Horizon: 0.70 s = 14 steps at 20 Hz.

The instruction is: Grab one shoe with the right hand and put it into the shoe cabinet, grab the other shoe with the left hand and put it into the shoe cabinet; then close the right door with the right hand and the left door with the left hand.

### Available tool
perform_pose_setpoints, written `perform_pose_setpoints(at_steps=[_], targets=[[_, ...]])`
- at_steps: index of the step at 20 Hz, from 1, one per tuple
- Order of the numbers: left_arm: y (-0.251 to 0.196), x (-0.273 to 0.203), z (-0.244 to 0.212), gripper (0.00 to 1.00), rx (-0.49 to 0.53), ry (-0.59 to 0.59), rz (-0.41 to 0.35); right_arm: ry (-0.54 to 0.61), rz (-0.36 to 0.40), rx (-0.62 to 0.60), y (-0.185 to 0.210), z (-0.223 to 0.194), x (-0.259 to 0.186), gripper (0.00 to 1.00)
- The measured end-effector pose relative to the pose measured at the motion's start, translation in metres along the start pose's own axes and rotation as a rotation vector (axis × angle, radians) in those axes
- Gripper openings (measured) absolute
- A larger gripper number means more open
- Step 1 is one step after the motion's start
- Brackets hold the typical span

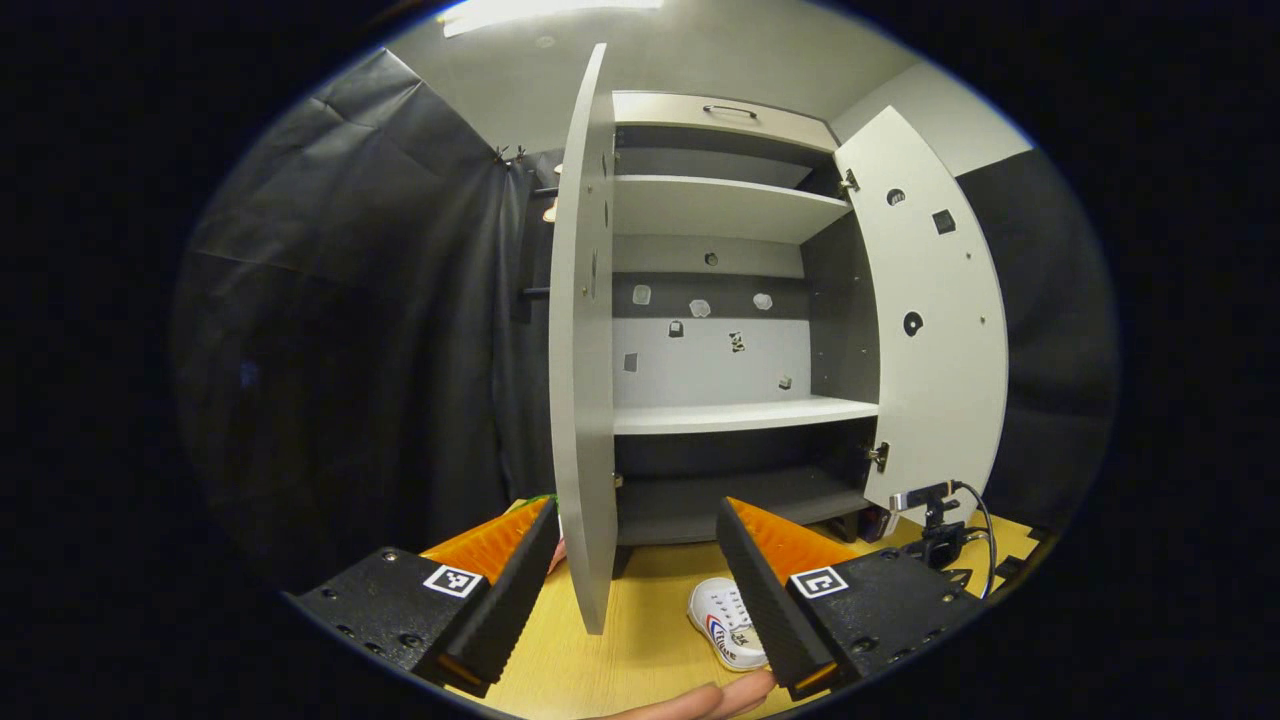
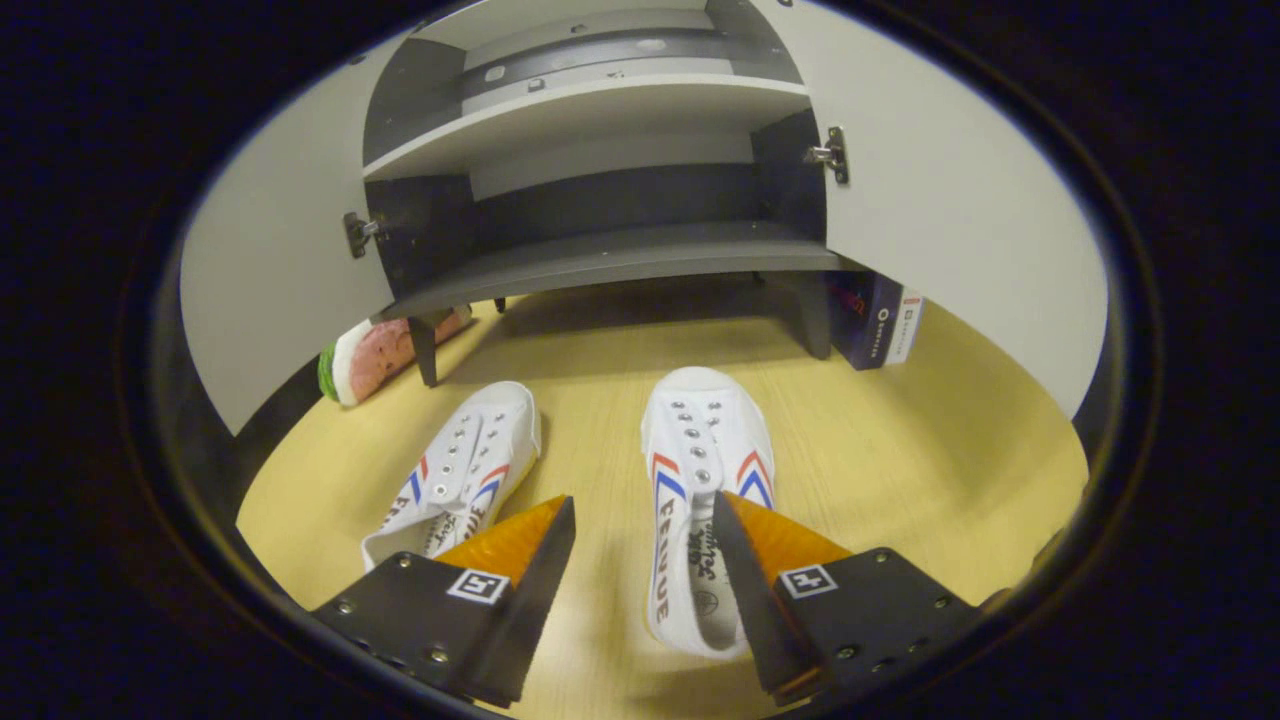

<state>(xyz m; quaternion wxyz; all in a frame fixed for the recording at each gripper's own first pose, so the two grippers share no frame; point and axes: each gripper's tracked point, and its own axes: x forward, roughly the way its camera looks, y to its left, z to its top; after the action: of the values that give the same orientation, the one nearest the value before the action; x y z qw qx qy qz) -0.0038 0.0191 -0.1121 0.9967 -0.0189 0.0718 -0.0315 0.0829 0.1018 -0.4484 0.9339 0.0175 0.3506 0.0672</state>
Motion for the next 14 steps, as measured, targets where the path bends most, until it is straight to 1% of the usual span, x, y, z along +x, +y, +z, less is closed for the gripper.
perform_pose_setpoints(at_steps=[1, 2, 3, 4, 5, 6, 7, 8, 9, 10, 11, 13, 14], targets=[[-0.001, -0.001, -0.001, 0.96, 0.001, -0.001, -0.007, 0.021, 0.002, 0.018, 0.001, -0.006, 0.007, 0.83], [-0.002, -0.002, 0.0, 0.96, 0.001, -0.009, -0.012, 0.045, -0.014, 0.018, -0.002, -0.012, 0.011, 0.83], [-0.003, -0.003, 0.002, 0.96, 0.003, -0.018, -0.02, 0.028, -0.031, 0.027, -0.002, -0.006, 0.013, 0.83], [-0.005, -0.003, 0.001, 0.96, 0.005, -0.024, -0.028, 0.031, -0.057, 0.013, -0.004, -0.007, 0.016, 0.78], [-0.007, -0.003, 0.002, 0.96, 0.006, -0.028, -0.035, 0.033, -0.1, -0.004, -0.012, -0.009, 0.014, 0.8], [-0.009, -0.003, 0.001, 0.96, 0.008, -0.029, -0.042, 0.016, -0.118, 0.012, -0.015, -0.006, 0.018, 0.63], [-0.01, -0.002, -0.001, 0.96, 0.011, -0.027, -0.047, -0.005, -0.114, 0.032, -0.013, -0.005, 0.016, 0.57], [-0.011, -0.001, -0.004, 0.93, 0.016, -0.025, -0.052, -0.014, -0.105, 0.026, -0.014, -0.005, 0.016, 0.36], [-0.013, 0.001, -0.005, 0.96, 0.021, -0.021, -0.056, -0.034, -0.138, 0.004, -0.023, -0.003, 0.019, 0.45], [-0.014, 0.002, -0.009, 0.96, 0.024, -0.012, -0.059, -0.047, -0.1, 0.039, -0.024, -0.003, 0.019, 0.3], [-0.014, 0.004, -0.012, 0.96, 0.025, -0.003, -0.06, -0.065, -0.088, 0.052, -0.019, 0.0, 0.015, 0.16], [-0.015, 0.006, -0.015, 0.96, 0.023, 0.014, -0.064, -0.11, -0.035, 0.095, -0.019, 0.003, 0.019, 0.16], [-0.014, 0.006, -0.015, 0.96, 0.023, 0.016, -0.064, -0.133, -0.031, 0.12, -0.018, 0.005, 0.013, 0.01]])
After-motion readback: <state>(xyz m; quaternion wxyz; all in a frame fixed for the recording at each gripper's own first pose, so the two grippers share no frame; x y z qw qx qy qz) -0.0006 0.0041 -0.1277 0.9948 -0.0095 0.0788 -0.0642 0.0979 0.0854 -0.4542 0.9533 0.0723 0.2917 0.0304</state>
